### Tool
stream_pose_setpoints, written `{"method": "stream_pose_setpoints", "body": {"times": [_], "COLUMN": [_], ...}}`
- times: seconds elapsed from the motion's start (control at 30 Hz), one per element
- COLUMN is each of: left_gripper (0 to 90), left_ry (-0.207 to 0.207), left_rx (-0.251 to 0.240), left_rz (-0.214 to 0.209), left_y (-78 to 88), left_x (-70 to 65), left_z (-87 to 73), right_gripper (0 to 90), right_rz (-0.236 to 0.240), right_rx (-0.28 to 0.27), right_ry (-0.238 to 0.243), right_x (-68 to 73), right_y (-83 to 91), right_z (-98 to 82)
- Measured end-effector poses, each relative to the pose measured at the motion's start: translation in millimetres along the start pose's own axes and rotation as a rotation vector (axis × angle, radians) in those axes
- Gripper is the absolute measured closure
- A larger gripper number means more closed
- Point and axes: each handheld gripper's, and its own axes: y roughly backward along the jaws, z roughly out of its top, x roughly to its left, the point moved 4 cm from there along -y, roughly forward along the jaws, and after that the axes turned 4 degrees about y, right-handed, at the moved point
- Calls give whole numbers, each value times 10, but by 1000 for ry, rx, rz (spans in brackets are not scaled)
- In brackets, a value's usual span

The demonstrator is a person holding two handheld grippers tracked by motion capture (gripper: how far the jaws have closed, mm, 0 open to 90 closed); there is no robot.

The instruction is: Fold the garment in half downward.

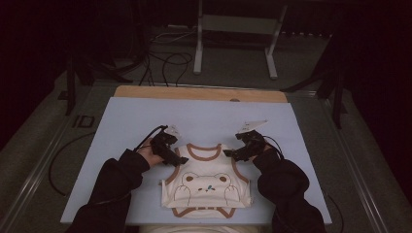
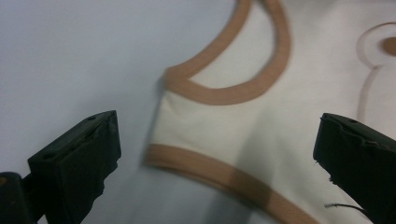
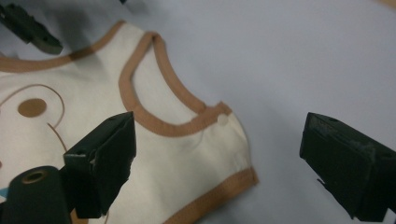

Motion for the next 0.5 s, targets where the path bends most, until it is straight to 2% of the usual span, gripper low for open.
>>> {"method": "stream_pose_setpoints", "body": {"times": [0.03, 0.07, 0.17, 0.2, 0.23, 0.33, 0.4, 0.43, 0.5], "left_gripper": [13, 13, 42, 42, 77, 106, 145, 157, 199], "left_ry": [21, 25, 20, 26, 25, 21, 20, 17, 14], "left_rx": [9, 10, 11, 8, 12, 6, 12, 10, -1], "left_rz": [-19, -13, 3, 7, 13, 17, 31, 23, 22], "left_y": [-27, -46, -67, -74, -80, -86, -91, -98, -89], "left_x": [32, 37, 46, 51, 57, 53, 63, 65, 67], "left_z": [-25, -36, -50, -52, -53, -56, -69, -76, -74], "right_gripper": [124, 124, 119, 119, 103, 102, 103, 139, 163], "right_rz": [-5, 7, 33, 33, 30, 29, 35, 11, -1], "right_rx": [24, 24, 38, 38, 65, 77, 83, 93, 106], "right_ry": [-12, -13, -6, -6, 3, 3, -16, -16, -12], "right_x": [-16, -13, 14, 14, 39, 39, 18, -7, -32], "right_y": [-27, -43, -104, -104, -155, -191, -211, -230, -255], "right_z": [-22, -31, -68, -68, -100, -123, -149, -181, -204]}}
